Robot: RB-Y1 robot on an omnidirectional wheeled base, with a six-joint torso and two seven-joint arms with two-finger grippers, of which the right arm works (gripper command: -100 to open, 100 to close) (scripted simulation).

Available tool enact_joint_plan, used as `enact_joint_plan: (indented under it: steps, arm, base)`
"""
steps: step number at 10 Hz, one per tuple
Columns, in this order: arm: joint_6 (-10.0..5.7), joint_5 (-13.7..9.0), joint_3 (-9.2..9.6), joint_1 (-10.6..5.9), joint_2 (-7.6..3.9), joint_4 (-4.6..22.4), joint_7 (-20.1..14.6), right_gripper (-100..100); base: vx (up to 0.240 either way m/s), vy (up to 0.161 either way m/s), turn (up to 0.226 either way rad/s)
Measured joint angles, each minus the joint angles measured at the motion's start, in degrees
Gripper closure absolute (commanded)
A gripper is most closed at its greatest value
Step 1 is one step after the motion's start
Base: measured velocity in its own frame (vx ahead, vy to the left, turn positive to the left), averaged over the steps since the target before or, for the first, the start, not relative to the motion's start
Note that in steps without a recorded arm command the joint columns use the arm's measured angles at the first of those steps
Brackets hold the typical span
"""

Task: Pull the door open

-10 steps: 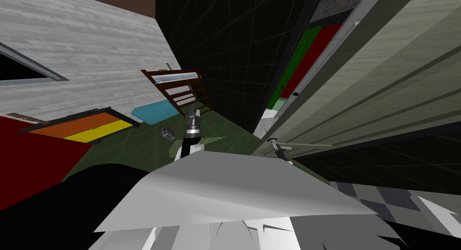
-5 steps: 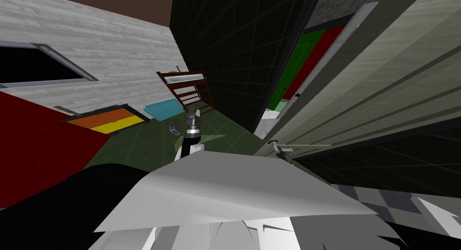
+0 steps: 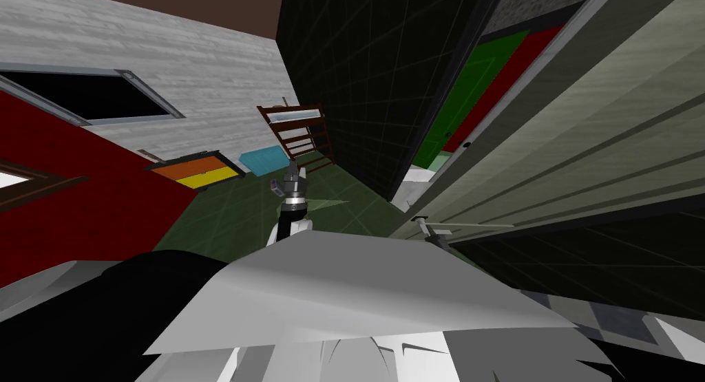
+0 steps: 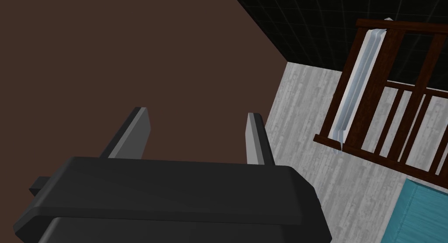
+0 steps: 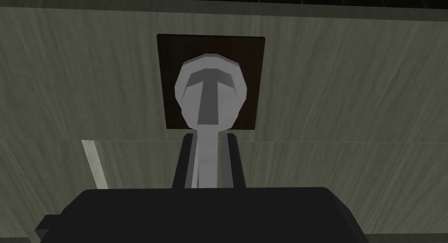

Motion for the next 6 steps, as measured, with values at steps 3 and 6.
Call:
enact_joint_plan:
  steps: [3,6]
  arm:
    - [1.28,-0.81,0.28,2.16,0.07,-2.73,-0.42,100]
    - [2.67,-3.87,0.31,1.83,0.25,-1.96,-2.22,100]
  base:
    - [-0.027,0.019,0.019]
    - [0.040,0.052,0.009]
